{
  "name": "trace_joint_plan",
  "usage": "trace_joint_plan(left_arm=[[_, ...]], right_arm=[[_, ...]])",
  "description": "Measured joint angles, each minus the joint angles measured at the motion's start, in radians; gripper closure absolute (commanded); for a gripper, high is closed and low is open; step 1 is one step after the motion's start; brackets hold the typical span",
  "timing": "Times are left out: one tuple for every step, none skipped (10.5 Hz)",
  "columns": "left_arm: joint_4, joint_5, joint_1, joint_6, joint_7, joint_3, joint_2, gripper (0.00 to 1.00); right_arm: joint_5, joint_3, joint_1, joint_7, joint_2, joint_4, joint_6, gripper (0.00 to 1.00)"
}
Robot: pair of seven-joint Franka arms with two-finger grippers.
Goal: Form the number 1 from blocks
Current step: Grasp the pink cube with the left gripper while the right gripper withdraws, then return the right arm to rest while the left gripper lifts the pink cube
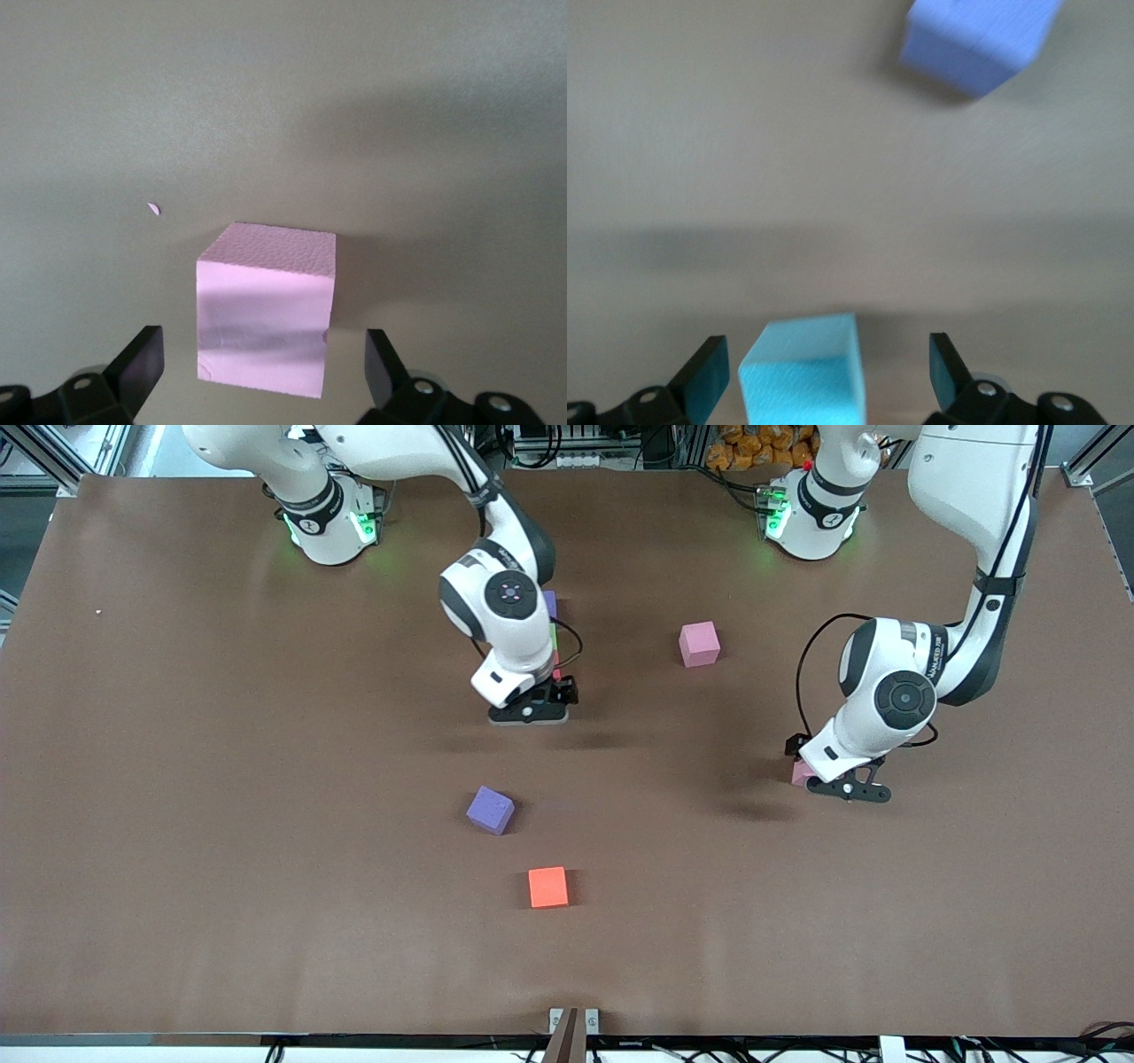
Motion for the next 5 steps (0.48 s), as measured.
trace_joint_plan(left_arm=[[0.0,0.0,0.0,0.001,0.003,0.0,0.007,0.0],[0.0,0.0,0.001,0.003,0.005,-0.001,0.014,0.0],[0.0,0.0,0.001,0.004,0.009,-0.001,0.02,0.0],[0.001,0.0,0.002,0.009,0.011,-0.001,0.027,0.0],[0.001,0.0,0.003,0.021,0.012,-0.001,0.038,0.1]], right_arm=[[0.0,0.004,-0.058,-0.009,-0.042,-0.006,-0.028,0.0],[-0.001,0.009,-0.115,-0.035,-0.086,-0.009,-0.071,0.0],[-0.002,0.017,-0.171,-0.091,-0.133,-0.01,-0.117,0.0],[-0.002,0.025,-0.227,-0.158,-0.182,-0.009,-0.172,0.0],[-0.002,0.031,-0.277,-0.214,-0.223,-0.006,-0.234,0.0]])
